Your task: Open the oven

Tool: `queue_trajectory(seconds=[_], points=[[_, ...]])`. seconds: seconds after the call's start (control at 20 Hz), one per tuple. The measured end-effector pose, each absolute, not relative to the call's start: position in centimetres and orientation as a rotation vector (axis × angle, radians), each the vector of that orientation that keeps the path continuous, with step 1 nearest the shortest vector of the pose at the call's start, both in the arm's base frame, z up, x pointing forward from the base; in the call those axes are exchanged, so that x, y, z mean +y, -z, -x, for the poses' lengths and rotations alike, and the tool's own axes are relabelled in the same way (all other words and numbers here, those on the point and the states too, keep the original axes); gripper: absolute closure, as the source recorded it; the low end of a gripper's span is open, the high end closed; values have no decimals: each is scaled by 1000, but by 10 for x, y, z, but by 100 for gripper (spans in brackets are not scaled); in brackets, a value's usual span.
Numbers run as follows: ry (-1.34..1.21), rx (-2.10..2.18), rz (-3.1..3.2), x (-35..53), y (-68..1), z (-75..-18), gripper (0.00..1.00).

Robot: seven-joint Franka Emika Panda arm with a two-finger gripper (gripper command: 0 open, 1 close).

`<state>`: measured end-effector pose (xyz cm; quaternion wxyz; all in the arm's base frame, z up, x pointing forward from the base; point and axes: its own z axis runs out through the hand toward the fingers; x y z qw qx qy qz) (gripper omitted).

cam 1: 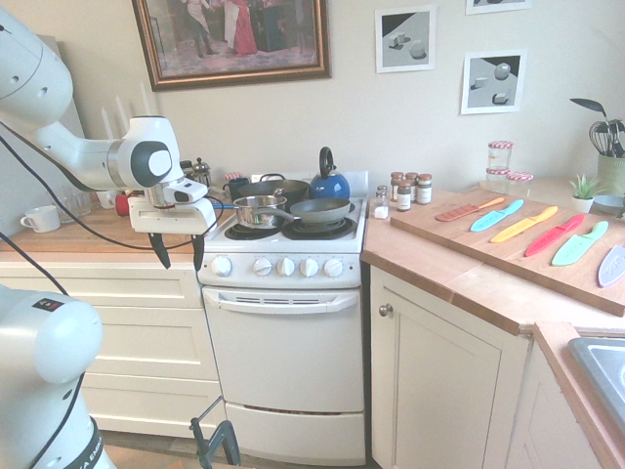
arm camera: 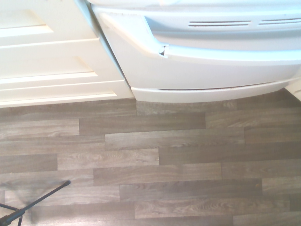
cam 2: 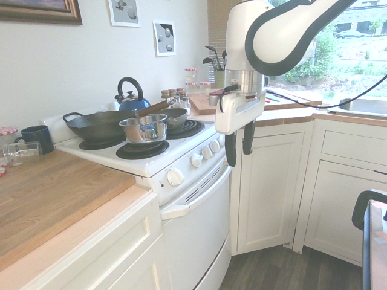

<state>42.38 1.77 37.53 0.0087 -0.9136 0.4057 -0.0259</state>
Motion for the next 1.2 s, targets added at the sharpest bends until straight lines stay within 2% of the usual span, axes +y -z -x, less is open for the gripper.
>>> queue_trajectory(seconds=[0.25, 0.55, 1.0, 1.2], points=[[17, 1318, 2791, 14, -361, -427, 0], [102, 1390, 2773, -42, -284, -457, 0], [217, 1313, 2821, -73, -226, -558, 0], [232, 1268, 2837, -80, -212, -585, 0]])
